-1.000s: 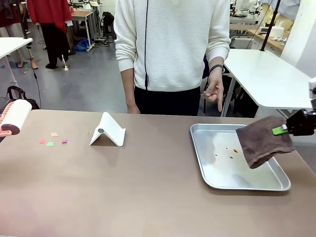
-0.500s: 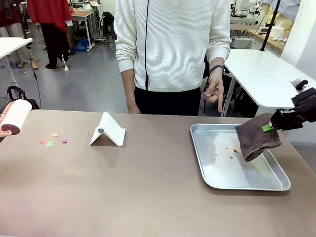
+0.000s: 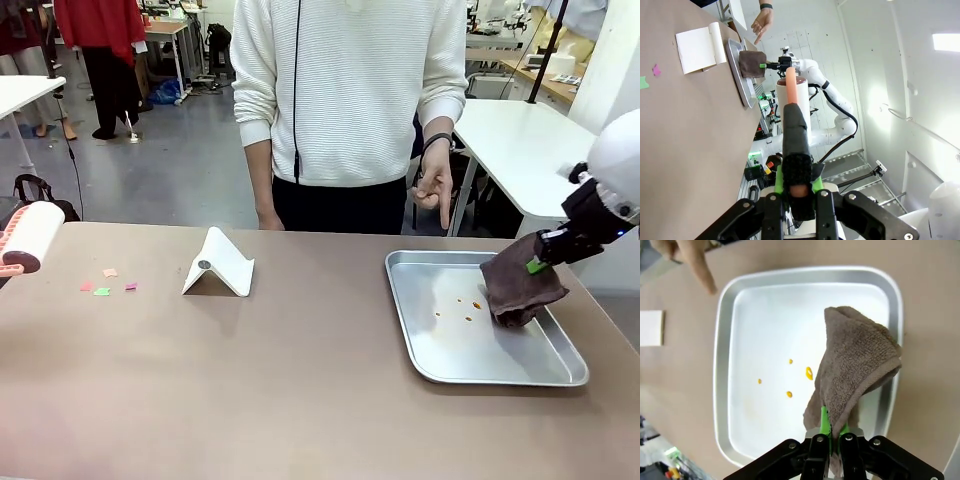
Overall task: Clean the surface of the table.
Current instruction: If a person points to the right, clean the right side of the table with your right hand, and if they point to the left, clean the left side with your left hand.
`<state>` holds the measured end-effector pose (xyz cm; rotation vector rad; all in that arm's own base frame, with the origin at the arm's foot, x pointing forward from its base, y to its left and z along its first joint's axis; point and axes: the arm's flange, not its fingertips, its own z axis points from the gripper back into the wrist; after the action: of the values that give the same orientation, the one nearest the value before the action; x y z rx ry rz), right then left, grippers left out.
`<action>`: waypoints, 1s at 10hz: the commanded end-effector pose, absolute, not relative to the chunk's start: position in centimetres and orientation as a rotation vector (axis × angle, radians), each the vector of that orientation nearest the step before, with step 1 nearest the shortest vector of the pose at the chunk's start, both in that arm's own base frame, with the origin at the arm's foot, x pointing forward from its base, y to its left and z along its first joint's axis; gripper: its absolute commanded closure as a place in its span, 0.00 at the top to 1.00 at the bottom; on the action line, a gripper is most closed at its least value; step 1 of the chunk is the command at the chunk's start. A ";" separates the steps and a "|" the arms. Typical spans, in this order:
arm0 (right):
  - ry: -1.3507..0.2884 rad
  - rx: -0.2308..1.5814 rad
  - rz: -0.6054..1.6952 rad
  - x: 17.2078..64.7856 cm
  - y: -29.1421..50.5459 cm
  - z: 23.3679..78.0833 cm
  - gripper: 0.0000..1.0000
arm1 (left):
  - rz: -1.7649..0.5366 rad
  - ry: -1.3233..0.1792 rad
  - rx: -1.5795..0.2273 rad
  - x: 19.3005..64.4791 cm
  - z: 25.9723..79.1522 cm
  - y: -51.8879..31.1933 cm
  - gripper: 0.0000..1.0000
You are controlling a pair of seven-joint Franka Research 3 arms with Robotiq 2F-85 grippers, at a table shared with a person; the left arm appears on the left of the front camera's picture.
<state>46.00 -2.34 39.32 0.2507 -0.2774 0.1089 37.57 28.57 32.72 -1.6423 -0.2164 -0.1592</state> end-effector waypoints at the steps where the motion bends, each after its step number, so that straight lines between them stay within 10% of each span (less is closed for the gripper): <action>1: -0.213 0.304 0.098 47.3 -1.0 37.8 0.00 | -0.159 -0.235 -1.650 37.3 33.3 28.5 0.00; 10: -0.101 0.550 0.136 47.2 4.0 30.3 0.00 | -0.159 -0.235 -1.650 37.3 33.3 28.5 0.00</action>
<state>46.97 2.98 30.90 0.5080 -0.0929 0.1044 37.57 28.55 32.72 -1.6423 -0.2164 -0.1593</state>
